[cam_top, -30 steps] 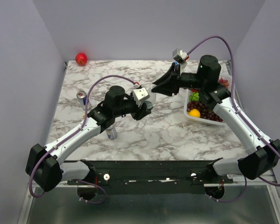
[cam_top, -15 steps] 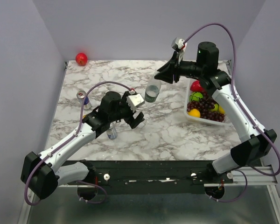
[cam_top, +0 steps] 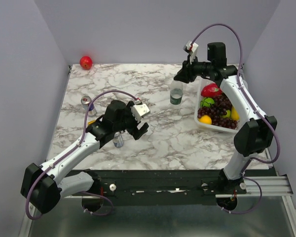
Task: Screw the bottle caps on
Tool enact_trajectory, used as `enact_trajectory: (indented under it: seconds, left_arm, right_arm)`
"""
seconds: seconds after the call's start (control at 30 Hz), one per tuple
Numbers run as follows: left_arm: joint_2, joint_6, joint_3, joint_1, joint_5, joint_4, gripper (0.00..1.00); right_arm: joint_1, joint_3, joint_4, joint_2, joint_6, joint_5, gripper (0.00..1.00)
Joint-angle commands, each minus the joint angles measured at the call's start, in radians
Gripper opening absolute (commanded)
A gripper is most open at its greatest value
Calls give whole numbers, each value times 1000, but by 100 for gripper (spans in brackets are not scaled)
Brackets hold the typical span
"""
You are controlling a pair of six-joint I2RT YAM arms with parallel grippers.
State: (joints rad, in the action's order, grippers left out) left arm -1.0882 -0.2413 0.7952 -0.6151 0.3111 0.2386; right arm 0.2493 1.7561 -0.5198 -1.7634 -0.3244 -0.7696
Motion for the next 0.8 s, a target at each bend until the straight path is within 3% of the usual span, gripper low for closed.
enact_trajectory:
  seconds: [0.0, 0.37, 0.77]
  left_arm:
    - [-13, -21, 22, 12, 11, 27, 99]
    - [-52, -50, 56, 21, 8, 67, 99]
    - [-62, -53, 58, 28, 14, 62, 99]
  right_arm:
    - [-36, -44, 18, 2, -77, 20, 20]
    - [-85, -122, 106, -25, -94, -59, 21]
    - [-100, -194, 149, -16, -71, -63, 30]
